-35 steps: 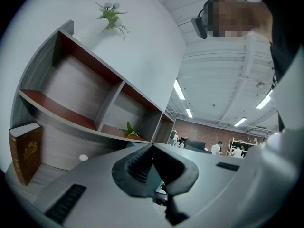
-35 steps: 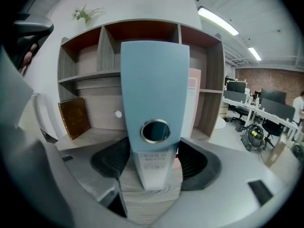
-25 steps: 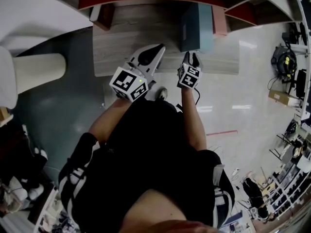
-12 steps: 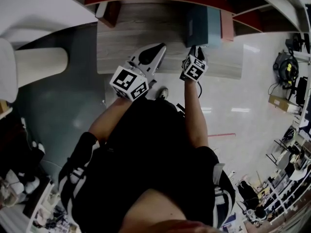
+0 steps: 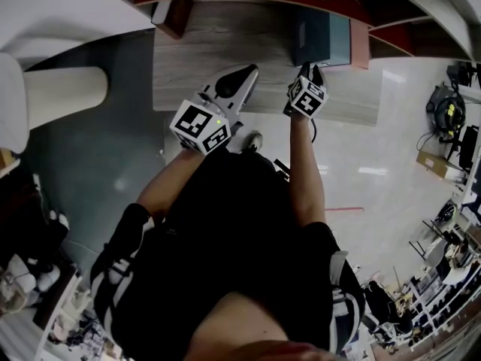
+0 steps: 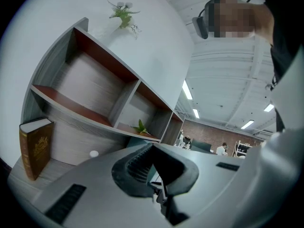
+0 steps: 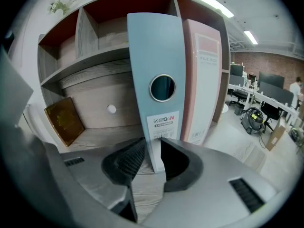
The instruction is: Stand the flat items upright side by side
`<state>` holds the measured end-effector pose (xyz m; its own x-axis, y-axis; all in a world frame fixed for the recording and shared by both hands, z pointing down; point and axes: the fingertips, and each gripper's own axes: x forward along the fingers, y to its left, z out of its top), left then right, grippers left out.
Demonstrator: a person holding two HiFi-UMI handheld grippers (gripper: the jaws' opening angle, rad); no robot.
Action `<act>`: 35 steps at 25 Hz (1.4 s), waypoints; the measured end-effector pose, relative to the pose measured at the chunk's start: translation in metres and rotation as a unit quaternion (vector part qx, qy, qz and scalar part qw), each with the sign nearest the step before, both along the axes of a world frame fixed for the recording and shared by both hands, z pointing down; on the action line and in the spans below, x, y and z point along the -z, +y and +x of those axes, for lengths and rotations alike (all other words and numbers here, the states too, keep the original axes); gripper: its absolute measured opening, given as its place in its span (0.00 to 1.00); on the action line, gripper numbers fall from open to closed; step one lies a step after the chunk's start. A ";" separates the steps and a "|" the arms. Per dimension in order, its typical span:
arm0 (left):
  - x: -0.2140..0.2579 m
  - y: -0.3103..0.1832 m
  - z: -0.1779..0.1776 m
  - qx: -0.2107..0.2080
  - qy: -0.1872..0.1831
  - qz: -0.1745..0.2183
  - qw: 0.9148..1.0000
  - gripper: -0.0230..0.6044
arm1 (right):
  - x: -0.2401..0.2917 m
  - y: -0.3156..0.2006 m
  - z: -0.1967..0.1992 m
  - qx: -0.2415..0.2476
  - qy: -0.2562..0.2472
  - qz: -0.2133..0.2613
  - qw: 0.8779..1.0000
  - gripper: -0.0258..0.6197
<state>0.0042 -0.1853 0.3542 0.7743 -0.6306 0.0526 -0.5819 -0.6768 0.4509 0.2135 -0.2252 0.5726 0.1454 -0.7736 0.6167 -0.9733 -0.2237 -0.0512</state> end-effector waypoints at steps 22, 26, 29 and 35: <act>0.046 0.035 0.027 0.003 0.002 0.051 0.999 0.07 | 0.177 0.105 -0.007 0.102 -0.038 0.142 0.984 0.08; 0.056 0.050 0.035 0.000 0.000 0.062 0.998 0.07 | 0.207 0.142 -0.015 0.117 -0.049 0.160 0.979 0.08; 0.054 0.058 0.040 -0.005 -0.005 0.065 0.998 0.07 | 0.212 0.153 -0.019 0.125 -0.051 0.164 0.977 0.08; 0.052 0.068 0.050 -0.012 -0.012 0.066 0.998 0.07 | 0.217 0.153 -0.012 0.125 -0.052 0.174 0.975 0.08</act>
<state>0.0547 -0.1177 0.3022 0.7890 -0.6143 -0.0107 -0.5744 -0.7436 0.3422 0.2020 -0.0721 0.3560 -0.1232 -0.9422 0.3116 -0.9809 0.0680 -0.1822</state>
